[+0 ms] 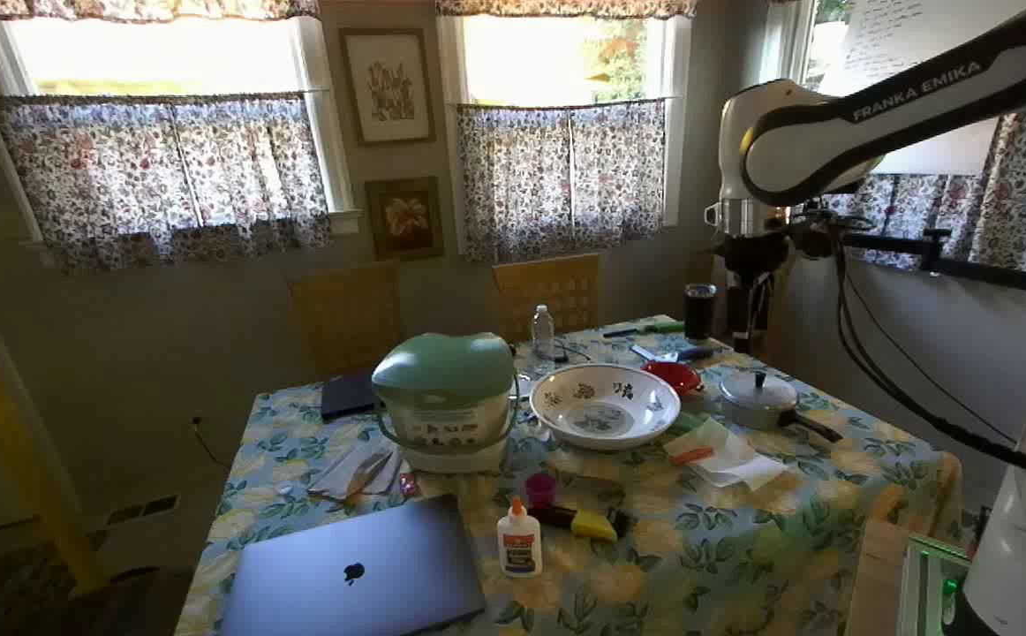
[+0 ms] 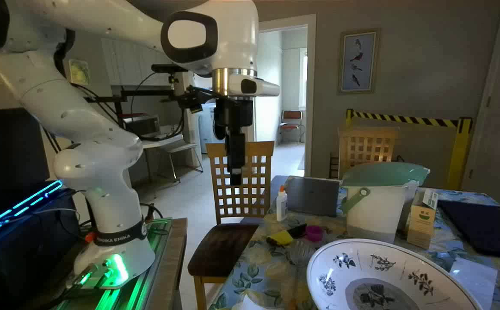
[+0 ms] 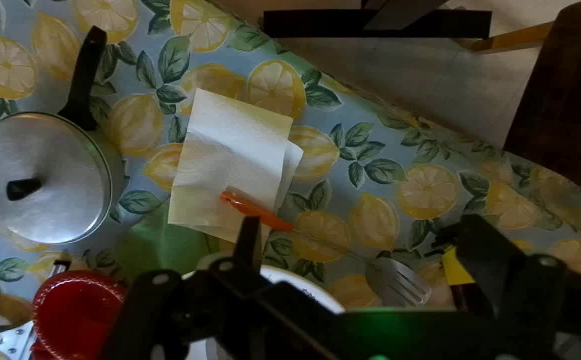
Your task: Pour the contents in the bottle into the bowl
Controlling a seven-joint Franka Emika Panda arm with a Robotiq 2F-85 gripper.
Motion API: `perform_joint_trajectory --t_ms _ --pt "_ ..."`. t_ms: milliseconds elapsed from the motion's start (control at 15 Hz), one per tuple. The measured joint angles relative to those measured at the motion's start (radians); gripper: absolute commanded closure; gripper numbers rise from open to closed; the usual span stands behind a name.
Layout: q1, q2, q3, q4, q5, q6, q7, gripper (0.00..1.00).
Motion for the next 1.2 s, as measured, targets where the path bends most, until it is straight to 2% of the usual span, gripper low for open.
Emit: perform_joint_trajectory --t_ms 267,400,667,933,1067,1200 --pt "0.000 0.000 0.000 0.000 0.000 0.000 0.000 0.00" --pt "0.005 0.006 0.002 -0.003 0.000 0.036 0.000 0.00" --pt "0.068 0.072 0.041 -0.045 0.001 0.277 0.002 0.00" --pt "0.155 0.206 0.101 -0.078 0.032 0.506 0.012 0.00" --pt "0.207 0.275 0.113 -0.077 0.092 0.593 0.001 0.00" --pt "0.263 0.343 0.113 -0.075 0.199 0.672 -0.054 0.00"
